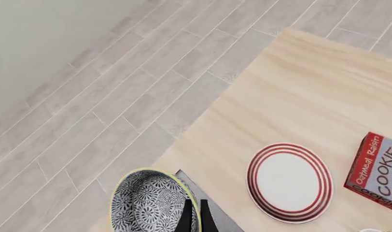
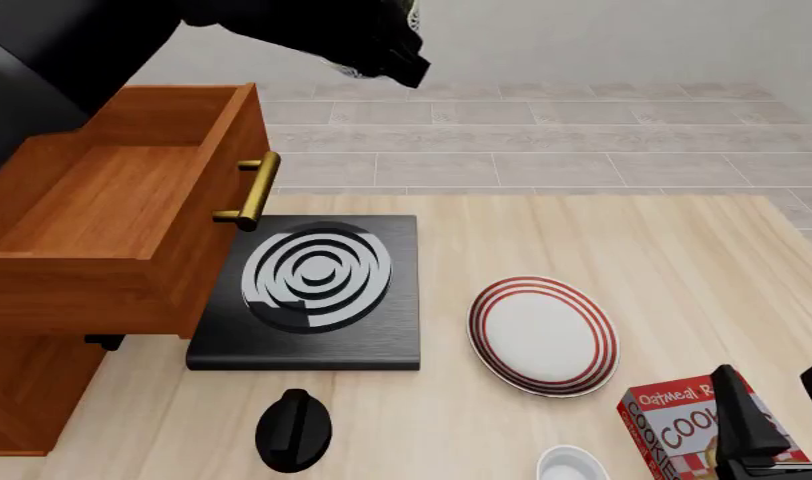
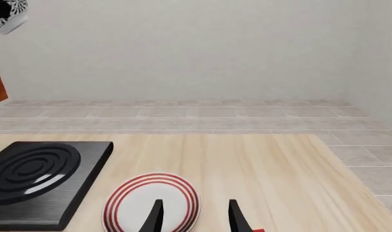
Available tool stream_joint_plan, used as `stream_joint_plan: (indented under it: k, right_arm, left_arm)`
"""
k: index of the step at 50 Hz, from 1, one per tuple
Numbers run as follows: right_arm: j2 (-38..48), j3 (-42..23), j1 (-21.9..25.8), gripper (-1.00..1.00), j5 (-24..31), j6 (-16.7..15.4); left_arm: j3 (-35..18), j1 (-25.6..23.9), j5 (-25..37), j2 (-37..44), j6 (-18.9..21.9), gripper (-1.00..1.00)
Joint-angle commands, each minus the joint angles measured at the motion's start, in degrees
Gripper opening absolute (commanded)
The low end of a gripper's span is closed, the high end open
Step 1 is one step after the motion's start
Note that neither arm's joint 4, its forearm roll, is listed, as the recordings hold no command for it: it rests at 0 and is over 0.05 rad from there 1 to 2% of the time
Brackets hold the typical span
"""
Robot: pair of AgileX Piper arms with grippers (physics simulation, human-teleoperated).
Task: Pick the akita bowl in the top layer of the wooden cabinet and place it on the plate.
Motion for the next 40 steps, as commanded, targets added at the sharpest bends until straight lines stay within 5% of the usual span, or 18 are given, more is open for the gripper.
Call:
stream_joint_plan:
  k: [1, 40]
  right_arm:
    - [0.1, -0.1, 0.0, 1.0, 0.0, 0.1]
    - [0.1, -0.1, -0.2, 1.0, -0.1, 0.4]
  left_arm:
    - [1.0, -2.1, -1.7, 0.6, 0.0, -1.0]
    - [1.0, -7.6, -5.4, 5.0, -0.5, -1.0]
